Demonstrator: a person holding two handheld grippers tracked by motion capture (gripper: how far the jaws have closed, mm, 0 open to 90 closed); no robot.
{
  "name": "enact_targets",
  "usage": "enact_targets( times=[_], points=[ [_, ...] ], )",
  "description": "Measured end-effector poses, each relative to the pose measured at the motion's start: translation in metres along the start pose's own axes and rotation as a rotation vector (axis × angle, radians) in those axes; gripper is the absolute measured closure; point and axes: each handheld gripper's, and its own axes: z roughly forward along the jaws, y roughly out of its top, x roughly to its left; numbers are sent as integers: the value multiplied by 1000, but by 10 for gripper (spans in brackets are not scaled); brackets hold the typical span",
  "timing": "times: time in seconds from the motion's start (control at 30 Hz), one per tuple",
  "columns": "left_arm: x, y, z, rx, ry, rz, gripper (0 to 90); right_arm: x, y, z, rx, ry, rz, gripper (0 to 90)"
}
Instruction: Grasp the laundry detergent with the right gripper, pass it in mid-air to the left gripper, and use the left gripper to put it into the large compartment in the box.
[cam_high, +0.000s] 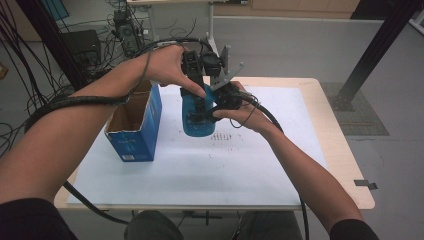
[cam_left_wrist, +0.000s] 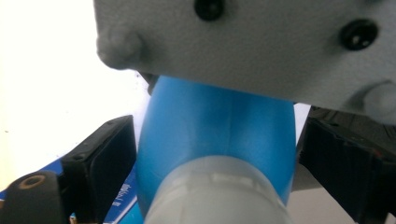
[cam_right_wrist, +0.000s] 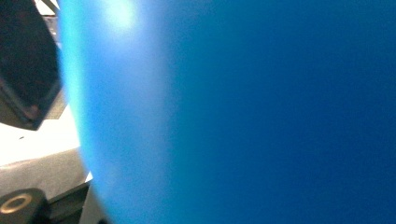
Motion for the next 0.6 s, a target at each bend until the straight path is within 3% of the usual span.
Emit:
enact_targets(
  times=[0.47,0.6],
  points=[
    [0,1,0,13,37,6,293,2,1,-1,-10,14,3,442],
    [-1,2,1,18,27,13,356,2,1,-1,-10,13,2,442]
  ],
)
